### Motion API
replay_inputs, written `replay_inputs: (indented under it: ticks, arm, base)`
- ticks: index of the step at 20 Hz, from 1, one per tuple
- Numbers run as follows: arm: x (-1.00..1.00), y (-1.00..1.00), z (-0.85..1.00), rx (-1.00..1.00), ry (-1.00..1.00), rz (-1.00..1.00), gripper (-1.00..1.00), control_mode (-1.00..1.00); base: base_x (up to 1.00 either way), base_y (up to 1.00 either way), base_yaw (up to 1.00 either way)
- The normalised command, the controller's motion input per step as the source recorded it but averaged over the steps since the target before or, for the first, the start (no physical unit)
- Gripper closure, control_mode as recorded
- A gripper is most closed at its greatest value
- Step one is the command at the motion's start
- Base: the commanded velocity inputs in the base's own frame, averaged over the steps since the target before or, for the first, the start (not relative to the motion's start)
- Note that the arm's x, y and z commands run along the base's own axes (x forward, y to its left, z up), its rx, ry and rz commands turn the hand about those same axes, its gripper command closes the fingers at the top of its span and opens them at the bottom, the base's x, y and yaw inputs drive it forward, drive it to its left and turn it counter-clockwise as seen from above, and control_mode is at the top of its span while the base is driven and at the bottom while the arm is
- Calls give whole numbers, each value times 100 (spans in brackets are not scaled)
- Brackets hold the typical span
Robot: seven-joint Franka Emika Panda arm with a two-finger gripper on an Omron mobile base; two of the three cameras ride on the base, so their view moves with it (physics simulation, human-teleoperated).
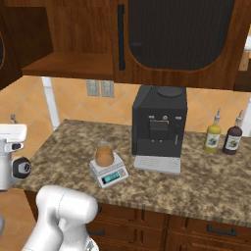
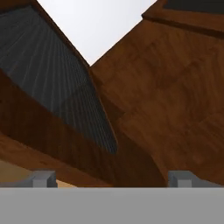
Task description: Pick the honey bottle and place it on the digital scale for weighing, and close the cabinet.
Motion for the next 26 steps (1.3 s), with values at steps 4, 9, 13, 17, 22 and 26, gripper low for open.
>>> replay_inputs:
  ticks: [4, 9, 13, 17, 22, 26]
  arm:
    - [-54, 38, -55, 0, -26, -9, -100, -100]
    - [-80, 57, 13, 1, -38, -8, -100, -100]
    - [-37, 77, 3, 8, -42, -8, -100, -100]
    - [0, 79, -3, 9, -22, -10, -100, -100]
    - [0, 89, 2, 12, -16, -12, -100, -100]
    - [1, 43, 9, 32, -18, -12, -100, -100]
  base:
    - [0, 0, 0]
    - [0, 0, 0]
    - [0, 0, 0]
    - [0, 0, 0]
    - [0, 0, 0]
    - [0, 0, 0]
